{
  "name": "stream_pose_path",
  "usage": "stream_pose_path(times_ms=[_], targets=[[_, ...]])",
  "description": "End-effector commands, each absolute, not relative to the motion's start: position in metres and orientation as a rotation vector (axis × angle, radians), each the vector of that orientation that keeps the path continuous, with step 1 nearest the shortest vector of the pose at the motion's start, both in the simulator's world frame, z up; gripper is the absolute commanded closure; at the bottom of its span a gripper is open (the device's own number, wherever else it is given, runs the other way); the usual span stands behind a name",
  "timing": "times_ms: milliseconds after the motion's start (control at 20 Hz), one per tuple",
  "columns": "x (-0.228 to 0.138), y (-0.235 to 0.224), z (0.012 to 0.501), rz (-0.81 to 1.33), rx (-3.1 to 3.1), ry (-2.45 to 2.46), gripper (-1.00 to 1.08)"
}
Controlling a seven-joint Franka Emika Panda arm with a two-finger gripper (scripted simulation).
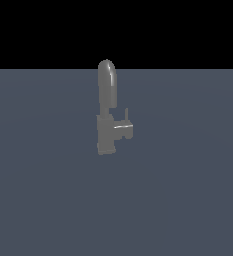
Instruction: Turn on the faucet by rotating a designated handle.
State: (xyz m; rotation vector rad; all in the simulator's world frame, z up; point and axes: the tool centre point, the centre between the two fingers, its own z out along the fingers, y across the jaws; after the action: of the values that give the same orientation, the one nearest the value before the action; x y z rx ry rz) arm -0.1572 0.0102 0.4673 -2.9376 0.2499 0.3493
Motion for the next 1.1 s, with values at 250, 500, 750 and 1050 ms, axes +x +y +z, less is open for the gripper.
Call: stream_pose_path(times_ms=[250, 500, 750, 1050], targets=[[-0.116, 0.005, 0.448, 0.502, -2.807, 0.381, 1.08], [-0.090, 0.001, 0.432, 0.600, -2.710, 0.464, 1.08], [-0.065, -0.004, 0.413, 0.696, -2.605, 0.545, 1.08], [-0.037, -0.011, 0.387, 0.806, -2.468, 0.638, 1.08]])
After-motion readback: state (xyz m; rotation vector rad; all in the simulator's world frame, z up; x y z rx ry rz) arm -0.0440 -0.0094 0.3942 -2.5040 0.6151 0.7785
